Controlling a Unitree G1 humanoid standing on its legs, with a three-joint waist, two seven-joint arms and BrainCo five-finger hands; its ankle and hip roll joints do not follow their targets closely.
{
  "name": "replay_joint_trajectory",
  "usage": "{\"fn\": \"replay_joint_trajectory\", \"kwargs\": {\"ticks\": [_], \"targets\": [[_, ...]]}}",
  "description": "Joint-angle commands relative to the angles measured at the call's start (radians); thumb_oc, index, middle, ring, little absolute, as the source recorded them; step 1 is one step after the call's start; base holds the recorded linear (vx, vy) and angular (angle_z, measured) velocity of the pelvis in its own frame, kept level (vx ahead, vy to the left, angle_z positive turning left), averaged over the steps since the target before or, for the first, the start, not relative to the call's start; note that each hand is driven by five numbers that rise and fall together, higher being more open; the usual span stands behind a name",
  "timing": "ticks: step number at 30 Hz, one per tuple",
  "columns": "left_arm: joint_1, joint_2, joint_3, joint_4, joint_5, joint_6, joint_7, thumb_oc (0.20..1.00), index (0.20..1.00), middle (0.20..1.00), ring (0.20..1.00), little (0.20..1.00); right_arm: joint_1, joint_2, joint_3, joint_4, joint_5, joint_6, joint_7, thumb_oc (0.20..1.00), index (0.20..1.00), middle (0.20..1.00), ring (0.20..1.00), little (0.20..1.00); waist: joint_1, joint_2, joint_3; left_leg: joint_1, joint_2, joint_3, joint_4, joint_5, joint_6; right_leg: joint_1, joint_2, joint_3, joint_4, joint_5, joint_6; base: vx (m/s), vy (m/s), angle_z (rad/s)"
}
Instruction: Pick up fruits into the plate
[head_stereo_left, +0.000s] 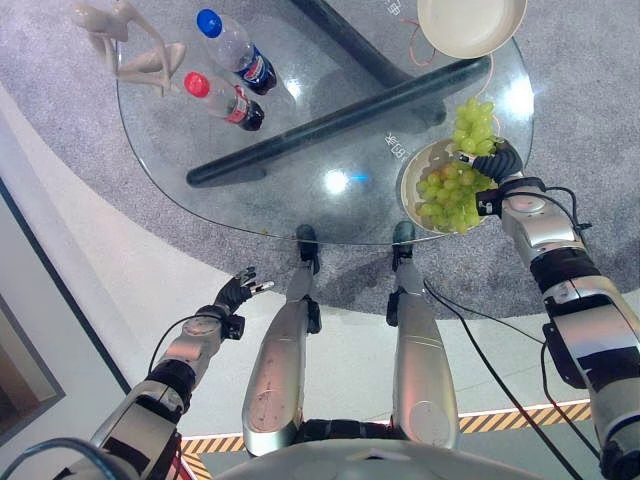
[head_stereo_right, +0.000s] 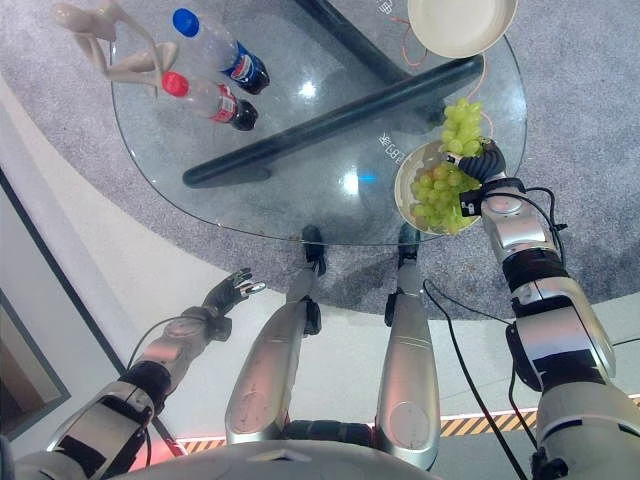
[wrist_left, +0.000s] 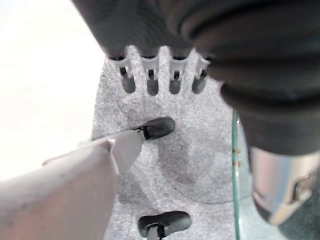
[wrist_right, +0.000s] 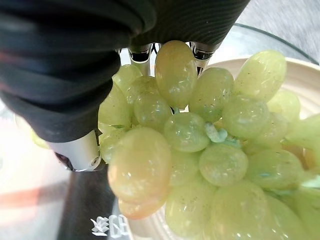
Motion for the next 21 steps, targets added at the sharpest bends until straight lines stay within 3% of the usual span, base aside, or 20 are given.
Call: {"fn": "replay_joint_trajectory", "kwargs": {"ticks": [1,17,18,19,21], "targets": [[0.001,-0.018,-0.032,0.023,-0.031,-0.019,0.008,1.000,1.000,1.000,1.000,1.000,-0.015,-0.055,0.074,0.068,-0.083,-0.004,-0.050,0.200,0.200,0.200,0.200,0.200,-0.002,0.029,-0.037,-0.075,-0.071,-0.076,0.191,-0.149,0.018,-0.038,0.029,-0.089,0.071,-0.024,-0.029,-0.02,0.010,0.13],[-0.026,-0.009,-0.067,-0.002,-0.059,-0.031,0.029,1.000,1.000,1.000,1.000,1.000,-0.078,-0.051,0.161,0.189,-0.199,0.067,-0.092,0.200,0.200,0.200,0.200,0.200,0.026,0.042,-0.037,-0.135,-0.087,-0.099,0.200,-0.140,0.033,-0.097,0.025,-0.107,0.088,-0.013,-0.022,-0.01,0.002,0.05],[-0.027,-0.008,-0.069,-0.005,-0.061,-0.029,0.031,1.000,1.000,1.000,1.000,1.000,-0.079,-0.050,0.162,0.190,-0.199,0.068,-0.094,0.341,0.341,0.341,0.341,0.341,0.026,0.042,-0.037,-0.138,-0.087,-0.100,0.200,-0.139,0.034,-0.100,0.025,-0.108,0.089,-0.013,-0.022,0.00,-0.008,0.07],[-0.029,-0.008,-0.070,-0.006,-0.062,-0.028,0.034,1.000,1.000,1.000,1.000,1.000,-0.080,-0.049,0.162,0.193,-0.199,0.067,-0.096,1.000,1.000,1.000,1.000,1.000,0.027,0.043,-0.037,-0.140,-0.088,-0.101,0.200,-0.139,0.035,-0.103,0.026,-0.108,0.090,-0.013,-0.022,0.00,-0.007,0.07],[-0.030,-0.009,-0.072,-0.004,-0.062,-0.027,0.034,1.000,1.000,1.000,1.000,1.000,-0.079,-0.045,0.161,0.196,-0.195,0.067,-0.097,1.000,1.000,1.000,1.000,1.000,0.028,0.043,-0.037,-0.138,-0.087,-0.102,0.202,-0.144,0.035,-0.103,0.027,-0.109,0.095,-0.017,-0.023,0.00,-0.004,0.03]]}}
